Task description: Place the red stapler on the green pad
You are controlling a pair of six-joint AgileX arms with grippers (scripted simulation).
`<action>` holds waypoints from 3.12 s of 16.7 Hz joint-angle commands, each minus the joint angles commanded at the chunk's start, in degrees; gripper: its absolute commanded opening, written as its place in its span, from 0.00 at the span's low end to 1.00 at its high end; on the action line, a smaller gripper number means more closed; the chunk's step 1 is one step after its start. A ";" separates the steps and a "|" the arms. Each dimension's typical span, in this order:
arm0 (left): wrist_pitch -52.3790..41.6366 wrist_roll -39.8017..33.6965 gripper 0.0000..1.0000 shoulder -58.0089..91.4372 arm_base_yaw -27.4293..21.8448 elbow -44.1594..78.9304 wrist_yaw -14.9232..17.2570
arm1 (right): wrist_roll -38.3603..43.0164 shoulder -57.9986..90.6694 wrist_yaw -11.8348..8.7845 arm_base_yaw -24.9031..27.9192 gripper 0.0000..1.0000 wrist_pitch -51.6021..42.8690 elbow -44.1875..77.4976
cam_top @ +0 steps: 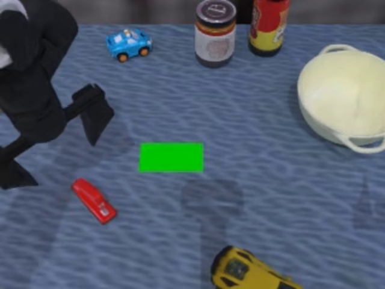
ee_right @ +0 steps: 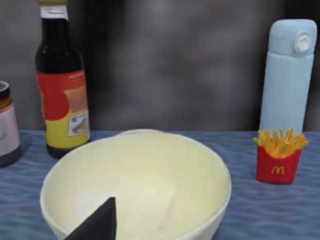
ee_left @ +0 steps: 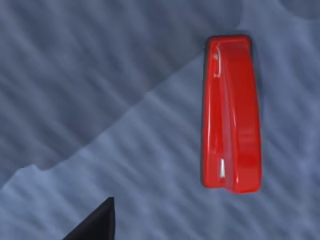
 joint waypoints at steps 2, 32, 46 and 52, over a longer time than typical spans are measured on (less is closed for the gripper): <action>-2.77 -2.94 1.00 4.66 -0.88 3.92 0.09 | 0.00 0.00 0.00 0.00 1.00 0.00 0.00; 17.38 -4.44 0.40 15.33 -1.22 -7.49 0.21 | 0.00 0.00 0.00 0.00 1.00 0.00 0.00; 17.38 -4.38 0.00 15.26 -1.21 -7.44 0.22 | 0.00 0.00 0.00 0.00 1.00 0.00 0.00; 7.32 -5.09 0.00 12.21 -0.60 -0.90 0.21 | 0.00 0.00 0.00 0.00 1.00 0.00 0.00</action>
